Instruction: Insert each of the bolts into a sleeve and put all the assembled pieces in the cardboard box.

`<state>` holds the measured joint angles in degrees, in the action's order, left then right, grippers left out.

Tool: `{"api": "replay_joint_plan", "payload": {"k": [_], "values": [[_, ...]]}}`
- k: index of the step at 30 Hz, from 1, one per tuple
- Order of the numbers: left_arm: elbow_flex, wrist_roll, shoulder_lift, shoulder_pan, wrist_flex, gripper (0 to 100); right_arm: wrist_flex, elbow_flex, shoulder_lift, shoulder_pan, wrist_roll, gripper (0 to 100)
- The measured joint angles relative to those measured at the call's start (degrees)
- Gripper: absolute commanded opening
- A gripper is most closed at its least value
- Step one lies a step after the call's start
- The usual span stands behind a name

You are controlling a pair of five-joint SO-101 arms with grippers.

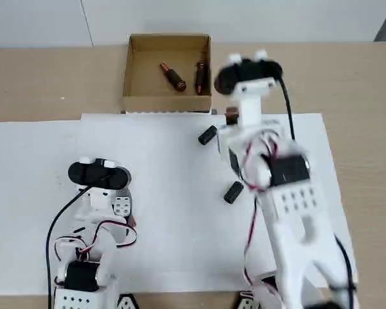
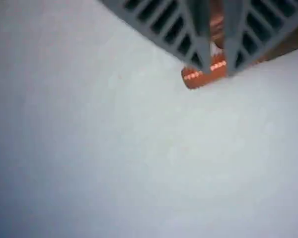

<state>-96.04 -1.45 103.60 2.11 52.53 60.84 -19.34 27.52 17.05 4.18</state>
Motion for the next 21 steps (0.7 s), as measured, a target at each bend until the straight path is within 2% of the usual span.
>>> {"api": "replay_joint_plan", "payload": {"k": [4, 21], "values": [[0.0, 0.2, 0.0, 0.0, 0.0, 1, -2.9, 10.0, -11.8, 0.1, -0.7, 0.3], [0.0, 0.2, 0.0, 0.0, 0.0, 1, -19.3, 46.5, -56.9, 0.1, -16.4, 0.4]]}}
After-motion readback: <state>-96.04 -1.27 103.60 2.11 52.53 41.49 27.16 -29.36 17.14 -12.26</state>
